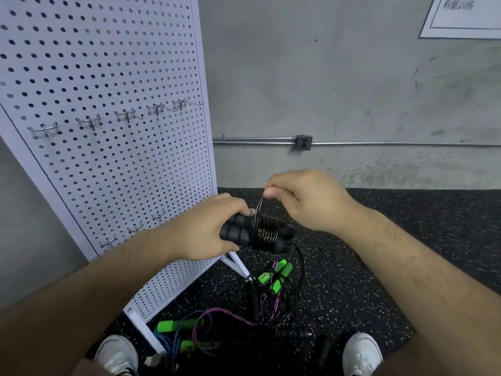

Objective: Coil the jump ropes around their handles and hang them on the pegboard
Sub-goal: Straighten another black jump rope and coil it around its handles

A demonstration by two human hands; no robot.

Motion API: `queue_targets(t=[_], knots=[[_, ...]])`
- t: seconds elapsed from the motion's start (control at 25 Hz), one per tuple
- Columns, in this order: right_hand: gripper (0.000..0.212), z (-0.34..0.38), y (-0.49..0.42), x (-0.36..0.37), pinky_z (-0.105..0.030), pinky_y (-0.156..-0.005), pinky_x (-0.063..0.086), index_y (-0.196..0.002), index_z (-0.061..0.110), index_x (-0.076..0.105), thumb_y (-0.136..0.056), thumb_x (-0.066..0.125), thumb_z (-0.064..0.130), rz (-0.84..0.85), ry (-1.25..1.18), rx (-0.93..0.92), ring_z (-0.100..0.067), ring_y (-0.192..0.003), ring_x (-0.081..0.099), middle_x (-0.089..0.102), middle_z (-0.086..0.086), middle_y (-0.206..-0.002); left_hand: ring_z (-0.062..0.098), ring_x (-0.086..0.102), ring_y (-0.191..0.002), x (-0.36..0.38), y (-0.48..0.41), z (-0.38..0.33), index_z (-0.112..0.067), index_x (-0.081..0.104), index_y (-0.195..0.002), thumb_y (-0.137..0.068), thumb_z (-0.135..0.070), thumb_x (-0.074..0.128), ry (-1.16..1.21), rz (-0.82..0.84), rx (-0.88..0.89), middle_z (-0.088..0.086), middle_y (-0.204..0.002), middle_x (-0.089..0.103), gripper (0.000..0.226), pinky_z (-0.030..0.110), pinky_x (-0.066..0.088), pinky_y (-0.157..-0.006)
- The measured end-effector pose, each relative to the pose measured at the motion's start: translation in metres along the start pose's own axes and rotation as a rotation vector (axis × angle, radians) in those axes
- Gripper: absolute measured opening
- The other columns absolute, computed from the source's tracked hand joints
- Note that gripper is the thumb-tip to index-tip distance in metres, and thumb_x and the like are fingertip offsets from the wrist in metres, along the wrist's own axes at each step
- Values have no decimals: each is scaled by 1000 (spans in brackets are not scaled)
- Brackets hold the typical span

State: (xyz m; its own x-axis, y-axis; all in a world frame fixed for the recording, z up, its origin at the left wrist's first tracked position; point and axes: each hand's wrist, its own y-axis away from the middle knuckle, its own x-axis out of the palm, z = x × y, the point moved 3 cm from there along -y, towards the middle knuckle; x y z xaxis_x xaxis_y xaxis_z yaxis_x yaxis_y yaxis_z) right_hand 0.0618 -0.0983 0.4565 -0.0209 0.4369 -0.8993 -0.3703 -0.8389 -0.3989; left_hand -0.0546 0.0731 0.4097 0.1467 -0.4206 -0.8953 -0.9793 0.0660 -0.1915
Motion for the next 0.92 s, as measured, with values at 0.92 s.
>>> queue_targets(t=[0.92], knots=[[34, 64, 20, 67, -14, -49, 33, -88, 19, 55, -108, 35, 38, 352, -422, 243, -2, -55, 45, 49, 11, -67, 16, 47, -103, -27, -2, 34, -19, 49, -118, -78, -27, 84, -209, -284, -205, -4, -109, 49, 54, 42, 46, -93]])
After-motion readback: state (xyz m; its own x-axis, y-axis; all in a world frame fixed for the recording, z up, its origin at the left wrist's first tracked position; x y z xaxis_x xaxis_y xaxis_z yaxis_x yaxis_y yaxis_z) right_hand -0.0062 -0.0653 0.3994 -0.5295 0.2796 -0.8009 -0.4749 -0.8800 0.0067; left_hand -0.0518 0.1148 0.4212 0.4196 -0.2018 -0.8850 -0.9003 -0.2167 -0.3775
